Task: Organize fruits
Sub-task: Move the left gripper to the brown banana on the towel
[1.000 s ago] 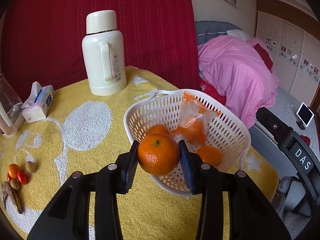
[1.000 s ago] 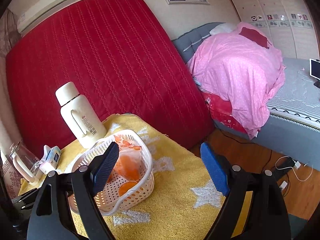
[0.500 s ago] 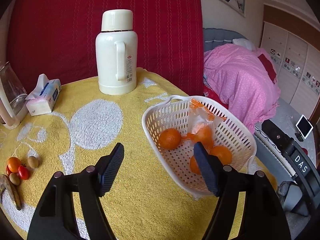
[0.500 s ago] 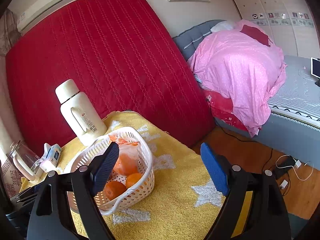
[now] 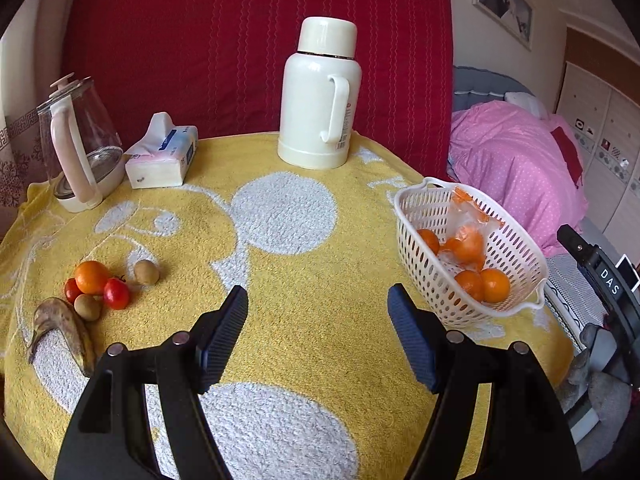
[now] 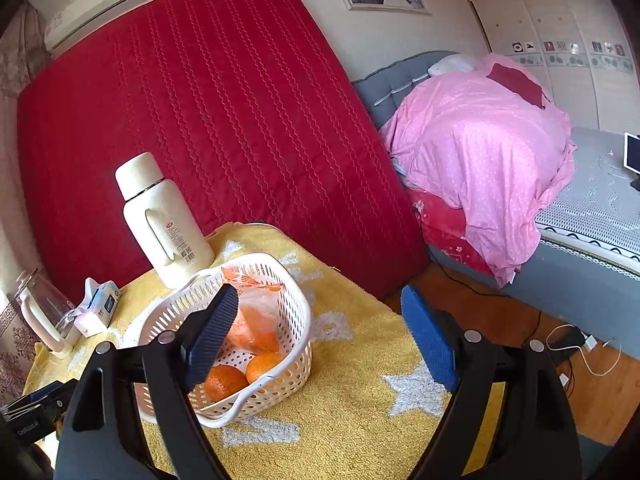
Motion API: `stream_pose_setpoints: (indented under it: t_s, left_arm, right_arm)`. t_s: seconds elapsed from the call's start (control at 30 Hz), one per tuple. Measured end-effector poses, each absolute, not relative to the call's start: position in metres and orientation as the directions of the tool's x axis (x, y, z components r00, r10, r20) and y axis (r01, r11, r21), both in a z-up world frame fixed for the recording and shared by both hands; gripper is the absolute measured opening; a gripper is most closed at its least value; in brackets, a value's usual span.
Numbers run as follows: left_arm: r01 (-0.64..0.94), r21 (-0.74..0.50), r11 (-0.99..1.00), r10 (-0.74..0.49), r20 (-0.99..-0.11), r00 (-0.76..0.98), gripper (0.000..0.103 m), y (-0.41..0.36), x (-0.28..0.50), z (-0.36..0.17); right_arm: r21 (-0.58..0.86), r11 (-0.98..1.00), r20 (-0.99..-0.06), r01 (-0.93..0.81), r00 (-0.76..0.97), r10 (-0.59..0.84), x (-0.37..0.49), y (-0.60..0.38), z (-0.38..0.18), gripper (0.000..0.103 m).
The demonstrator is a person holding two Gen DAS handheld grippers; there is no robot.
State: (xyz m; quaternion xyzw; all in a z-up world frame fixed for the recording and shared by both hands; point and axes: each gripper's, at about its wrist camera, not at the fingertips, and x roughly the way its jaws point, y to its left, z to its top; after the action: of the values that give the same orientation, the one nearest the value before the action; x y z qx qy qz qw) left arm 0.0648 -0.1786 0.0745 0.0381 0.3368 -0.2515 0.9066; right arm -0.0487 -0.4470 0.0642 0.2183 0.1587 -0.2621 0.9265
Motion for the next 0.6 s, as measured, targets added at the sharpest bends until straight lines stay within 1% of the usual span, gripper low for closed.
stream_pose_setpoints:
  t_s: [0.17, 0.33, 0.4, 0.6]
  left_arm:
    - [0.402, -0.107, 0.909, -0.376, -0.622, 0.687, 0.072, -0.133, 0.063, 0.077]
    - [0.292, -0.117, 0.949, -0.300, -0.620, 0.725, 0.074, -0.084, 0.068, 0.076]
    - [0.247, -0.125, 0.961, -0.269, -0.622, 0.735, 0.074, -0.065, 0.072, 0.075]
    - [0.112, -0.083, 0.990, -0.140, -0.621, 0.771, 0.075, -0.019, 0.078, 0.069]
  right_arm:
    - [0.257, 0.781, -0.379, 0.570, 0.802, -0.461, -0.049, -0.435, 0.067, 0.085]
    - [0.163, 0.800, -0.313, 0.578, 0.799, -0.514, -0.052, -0.415, 0.072, 0.085]
    - [0.126, 0.808, -0.303, 0.575, 0.798, -0.521, -0.050, -0.408, 0.073, 0.091]
    - [0.073, 0.805, -0.290, 0.589, 0.784, -0.548, -0.047, -0.400, 0.074, 0.091]
